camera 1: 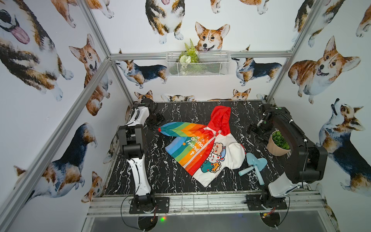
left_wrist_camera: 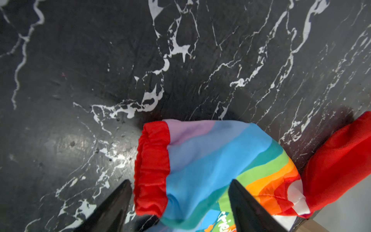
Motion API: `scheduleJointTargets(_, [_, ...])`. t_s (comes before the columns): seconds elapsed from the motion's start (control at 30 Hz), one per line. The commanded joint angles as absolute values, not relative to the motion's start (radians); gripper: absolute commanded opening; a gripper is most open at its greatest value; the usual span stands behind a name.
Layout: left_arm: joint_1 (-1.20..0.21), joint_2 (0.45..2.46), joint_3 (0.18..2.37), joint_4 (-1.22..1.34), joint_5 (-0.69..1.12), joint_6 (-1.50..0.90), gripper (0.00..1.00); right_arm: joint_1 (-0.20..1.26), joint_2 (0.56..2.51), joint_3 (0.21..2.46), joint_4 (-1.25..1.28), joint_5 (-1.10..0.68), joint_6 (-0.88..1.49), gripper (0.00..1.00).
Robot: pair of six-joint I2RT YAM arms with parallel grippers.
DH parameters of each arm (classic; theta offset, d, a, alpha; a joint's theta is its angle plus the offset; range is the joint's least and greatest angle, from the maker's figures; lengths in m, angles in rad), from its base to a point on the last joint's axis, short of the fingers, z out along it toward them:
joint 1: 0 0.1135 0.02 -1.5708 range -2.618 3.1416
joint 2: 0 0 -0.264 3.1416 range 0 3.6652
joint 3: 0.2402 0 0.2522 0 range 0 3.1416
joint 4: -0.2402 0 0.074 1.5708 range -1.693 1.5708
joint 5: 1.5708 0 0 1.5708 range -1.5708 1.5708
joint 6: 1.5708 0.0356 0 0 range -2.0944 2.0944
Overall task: Unzip the jacket
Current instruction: Flatten out the jacket at the center of the board.
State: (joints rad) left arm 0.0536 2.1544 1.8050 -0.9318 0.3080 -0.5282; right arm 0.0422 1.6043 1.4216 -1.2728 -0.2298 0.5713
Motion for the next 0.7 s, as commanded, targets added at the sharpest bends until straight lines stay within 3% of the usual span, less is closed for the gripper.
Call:
scheduleJointTargets(0.0, [0.054,2.175,1.822,-0.943,0.307,-0.544,0.71,0.032,1.591,1.403,-1.306,-0.235,0.574,0.8])
scheduleJointTargets(0.07, [0.055,2.179,1.817,-0.946,0.305,-0.548,0.63,0.032,1.588,1.4,-1.306,-0.233,0.576,0.8])
scheduleJointTargets(0.13, [0.054,2.182,1.814,-0.943,0.315,-0.547,0.47,0.03,1.588,1.395,-1.306,-0.233,0.576,0.8])
scheduleJointTargets(0.27, [0.055,2.176,1.86,-0.952,0.337,-0.555,0.03,0.027,1.592,1.371,-1.311,-0.22,0.585,0.8])
scheduleJointTargets(0.4, [0.068,2.157,1.94,-0.973,0.354,-0.581,0.0,0.024,1.599,1.327,-1.294,-0.234,0.594,0.78])
scheduleJointTargets(0.67, [0.188,2.089,1.967,-0.958,0.326,-0.693,0.0,0.025,1.675,1.306,-1.247,-0.304,0.557,0.64])
